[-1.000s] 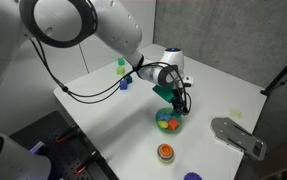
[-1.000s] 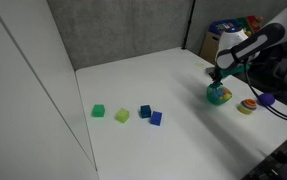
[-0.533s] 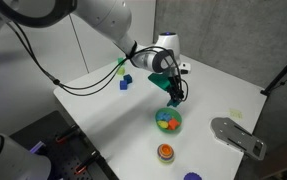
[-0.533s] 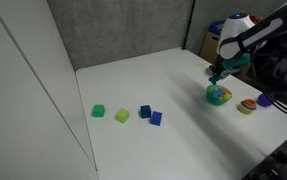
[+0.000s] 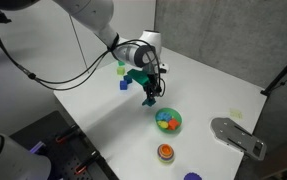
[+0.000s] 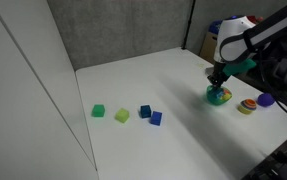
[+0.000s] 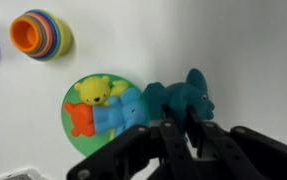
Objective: Pick up the green toy from the green bowl and put it on the table
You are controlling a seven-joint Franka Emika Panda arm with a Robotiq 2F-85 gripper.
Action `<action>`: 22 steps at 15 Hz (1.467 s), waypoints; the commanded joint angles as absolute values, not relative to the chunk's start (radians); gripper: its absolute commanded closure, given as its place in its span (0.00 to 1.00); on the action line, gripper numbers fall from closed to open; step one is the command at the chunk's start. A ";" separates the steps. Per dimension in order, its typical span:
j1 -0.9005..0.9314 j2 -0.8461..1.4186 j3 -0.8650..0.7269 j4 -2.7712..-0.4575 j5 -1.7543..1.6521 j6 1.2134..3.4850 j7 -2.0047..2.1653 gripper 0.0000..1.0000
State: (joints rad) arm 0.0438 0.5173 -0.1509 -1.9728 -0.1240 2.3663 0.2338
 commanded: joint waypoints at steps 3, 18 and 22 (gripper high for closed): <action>0.040 0.497 -0.103 -2.110 -0.118 2.342 0.226 0.95; 0.042 0.462 -0.105 -2.191 -0.122 2.315 0.220 0.25; 0.049 0.402 -0.106 -2.180 -0.132 2.269 0.232 0.00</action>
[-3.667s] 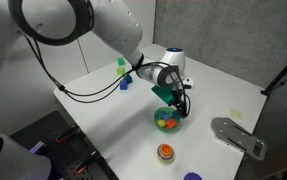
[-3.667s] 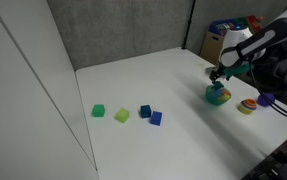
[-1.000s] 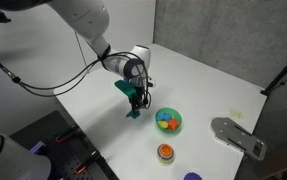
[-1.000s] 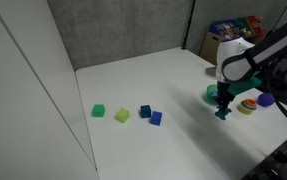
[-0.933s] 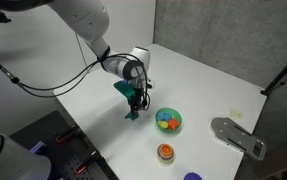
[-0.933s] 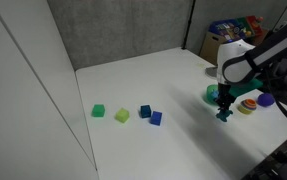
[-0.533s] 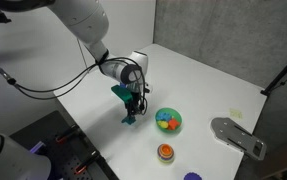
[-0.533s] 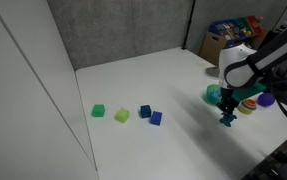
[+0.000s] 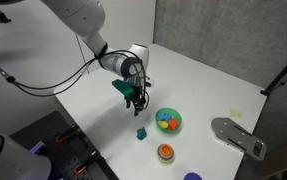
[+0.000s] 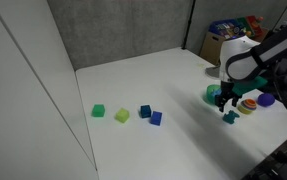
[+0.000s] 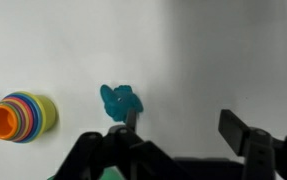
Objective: Pick up the green toy from the green bowl and put it on the table
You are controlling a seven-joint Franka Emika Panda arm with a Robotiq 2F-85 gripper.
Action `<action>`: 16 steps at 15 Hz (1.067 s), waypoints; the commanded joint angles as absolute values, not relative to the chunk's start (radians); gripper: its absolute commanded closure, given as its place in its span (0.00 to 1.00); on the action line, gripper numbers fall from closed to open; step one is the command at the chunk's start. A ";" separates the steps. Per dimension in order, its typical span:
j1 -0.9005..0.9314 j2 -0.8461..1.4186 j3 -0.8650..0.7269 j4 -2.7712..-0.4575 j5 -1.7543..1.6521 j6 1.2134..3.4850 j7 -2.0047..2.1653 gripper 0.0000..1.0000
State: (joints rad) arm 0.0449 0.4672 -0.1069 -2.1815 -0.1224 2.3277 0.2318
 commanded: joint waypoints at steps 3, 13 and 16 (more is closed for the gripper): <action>0.049 0.348 -0.104 -2.171 -0.135 2.221 0.243 0.00; 0.020 0.131 -0.084 -2.184 -0.090 2.127 0.228 0.00; 0.009 0.075 -0.075 -2.188 -0.053 2.145 0.203 0.00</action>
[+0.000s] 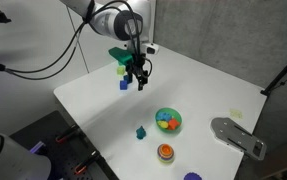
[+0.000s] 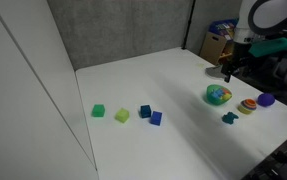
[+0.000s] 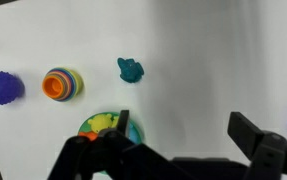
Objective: Pick up the green toy from the green bowl and put it on the table
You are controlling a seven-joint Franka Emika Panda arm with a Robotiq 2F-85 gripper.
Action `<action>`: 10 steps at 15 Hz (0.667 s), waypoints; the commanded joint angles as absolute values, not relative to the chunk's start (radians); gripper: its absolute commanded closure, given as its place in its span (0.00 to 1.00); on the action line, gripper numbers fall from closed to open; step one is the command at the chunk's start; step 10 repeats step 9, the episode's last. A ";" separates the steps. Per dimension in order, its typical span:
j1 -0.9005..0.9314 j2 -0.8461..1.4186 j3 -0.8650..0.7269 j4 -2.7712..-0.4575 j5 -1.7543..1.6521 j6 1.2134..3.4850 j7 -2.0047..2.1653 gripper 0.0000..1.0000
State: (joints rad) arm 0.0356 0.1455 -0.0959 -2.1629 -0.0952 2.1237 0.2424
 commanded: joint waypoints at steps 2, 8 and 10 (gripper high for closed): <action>0.004 0.042 -0.069 -2.193 -0.022 2.155 0.182 0.00; 0.000 0.036 -0.061 -2.173 -0.013 2.139 0.187 0.00; -0.001 0.033 -0.061 -2.174 -0.012 2.139 0.186 0.00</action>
